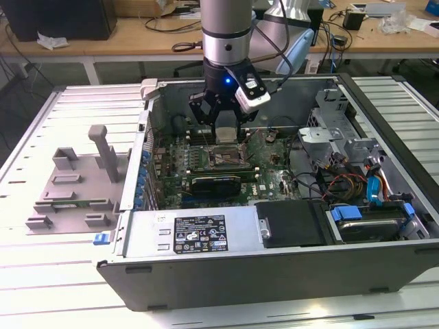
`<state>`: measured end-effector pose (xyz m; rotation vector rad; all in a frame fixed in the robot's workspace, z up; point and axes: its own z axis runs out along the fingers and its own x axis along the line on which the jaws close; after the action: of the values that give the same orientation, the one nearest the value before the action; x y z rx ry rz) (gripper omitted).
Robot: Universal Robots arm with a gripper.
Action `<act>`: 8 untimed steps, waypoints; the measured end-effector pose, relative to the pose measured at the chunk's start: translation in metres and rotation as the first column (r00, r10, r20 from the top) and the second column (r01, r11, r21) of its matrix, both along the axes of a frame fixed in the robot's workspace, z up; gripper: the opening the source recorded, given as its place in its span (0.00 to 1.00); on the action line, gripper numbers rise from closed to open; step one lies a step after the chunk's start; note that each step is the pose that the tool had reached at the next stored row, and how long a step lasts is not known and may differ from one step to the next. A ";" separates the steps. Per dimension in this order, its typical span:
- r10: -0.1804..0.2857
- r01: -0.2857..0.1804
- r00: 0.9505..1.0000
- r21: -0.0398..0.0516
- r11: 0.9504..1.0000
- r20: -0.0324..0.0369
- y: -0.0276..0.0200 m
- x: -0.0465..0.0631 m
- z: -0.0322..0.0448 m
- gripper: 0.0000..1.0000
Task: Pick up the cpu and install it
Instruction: 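Pick up the cpu and move it towards the insertion slot, then place the cpu into insertion slot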
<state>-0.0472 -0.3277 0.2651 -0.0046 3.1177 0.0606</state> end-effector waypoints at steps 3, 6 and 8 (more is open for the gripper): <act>0.000 0.000 1.000 0.000 1.000 0.000 0.0001 0.000 -0.0003 0.54; 0.000 0.000 1.000 0.000 1.000 0.000 0.0001 0.000 -0.0004 0.54; 0.000 0.000 1.000 0.000 1.000 0.000 0.0001 0.000 -0.0005 0.54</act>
<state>-0.0472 -0.3276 0.2646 -0.0045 3.1177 0.0606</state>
